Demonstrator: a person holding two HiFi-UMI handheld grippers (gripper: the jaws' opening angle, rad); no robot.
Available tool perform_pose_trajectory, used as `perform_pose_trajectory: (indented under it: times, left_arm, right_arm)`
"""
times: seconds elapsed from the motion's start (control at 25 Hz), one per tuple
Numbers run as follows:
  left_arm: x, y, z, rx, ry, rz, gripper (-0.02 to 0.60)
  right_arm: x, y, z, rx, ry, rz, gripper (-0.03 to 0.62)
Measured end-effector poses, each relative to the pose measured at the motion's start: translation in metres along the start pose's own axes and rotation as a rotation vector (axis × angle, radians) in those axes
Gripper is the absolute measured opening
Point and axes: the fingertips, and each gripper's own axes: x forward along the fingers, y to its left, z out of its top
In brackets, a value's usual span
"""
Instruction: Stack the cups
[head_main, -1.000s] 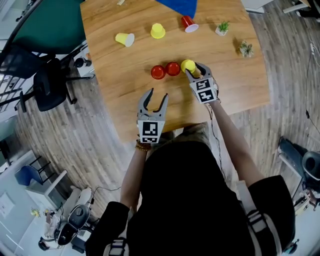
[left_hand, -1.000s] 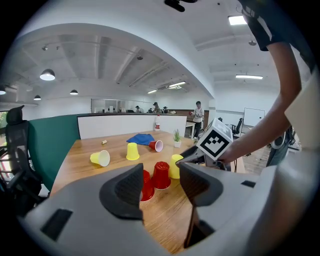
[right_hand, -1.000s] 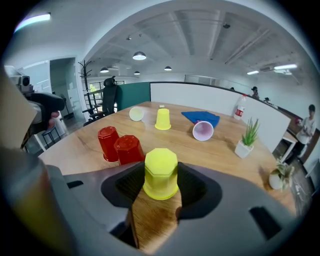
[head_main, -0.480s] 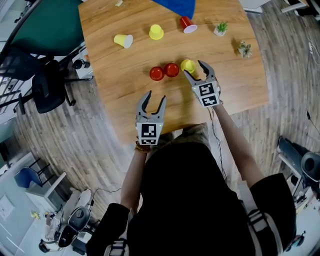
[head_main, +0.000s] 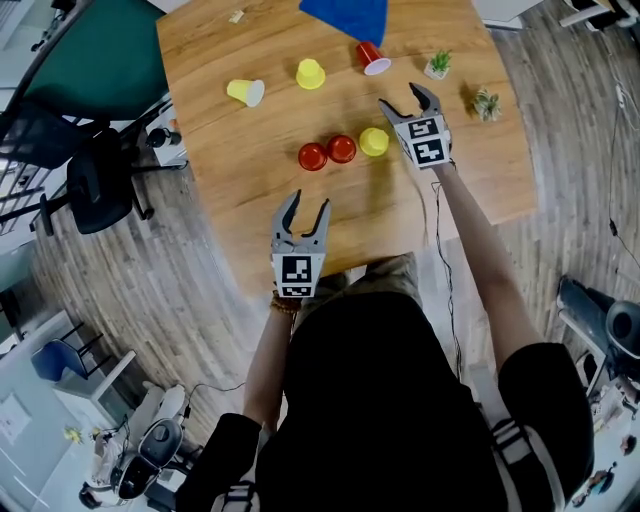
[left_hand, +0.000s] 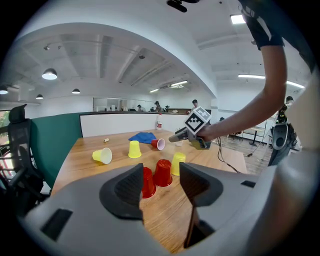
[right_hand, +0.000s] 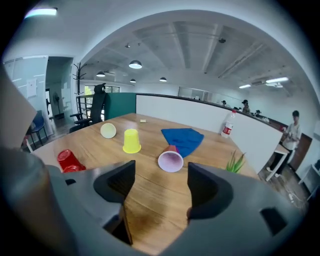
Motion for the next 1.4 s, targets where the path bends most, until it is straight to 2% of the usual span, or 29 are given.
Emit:
perform_pose_trajectory:
  times: [0.32, 0.6, 0.84, 0.92, 0.96, 1.12, 1.24, 1.32, 1.4]
  left_arm:
    - [-0.001, 0.002, -0.002, 0.0, 0.017, 0.024, 0.244]
    - [0.0, 0.006, -0.003, -0.016, 0.022, 0.058, 0.244]
    - [-0.002, 0.011, -0.001, -0.025, 0.025, 0.074, 0.244]
    - [-0.002, 0.012, 0.0, -0.026, 0.024, 0.077, 0.244]
    - [-0.002, 0.012, 0.0, -0.026, 0.023, 0.077, 0.244]
    - [0.0, 0.012, 0.002, -0.032, 0.011, 0.077, 0.244]
    - [0.001, 0.013, 0.008, -0.049, -0.007, 0.074, 0.244]
    - [0.002, 0.018, 0.016, -0.093, -0.028, 0.069, 0.244]
    - [0.004, 0.019, 0.027, -0.17, -0.053, 0.039, 0.244]
  right_arm:
    - [0.06, -0.017, 0.02, -0.016, 0.016, 0.0, 0.377]
    - [0.107, -0.026, 0.006, 0.024, 0.1, -0.001, 0.397]
    - [0.127, -0.026, -0.014, 0.069, 0.187, -0.01, 0.397]
    - [0.127, -0.027, -0.015, 0.053, 0.197, -0.02, 0.363]
    - [0.127, -0.027, -0.015, 0.044, 0.194, -0.02, 0.333]
    - [0.121, -0.026, -0.015, 0.053, 0.17, -0.006, 0.328]
    - [0.098, -0.023, 0.0, 0.04, 0.113, -0.006, 0.326]
    - [0.073, -0.015, 0.015, 0.014, 0.06, 0.003, 0.325]
    - [0.041, -0.001, 0.029, -0.019, 0.004, 0.018, 0.324]
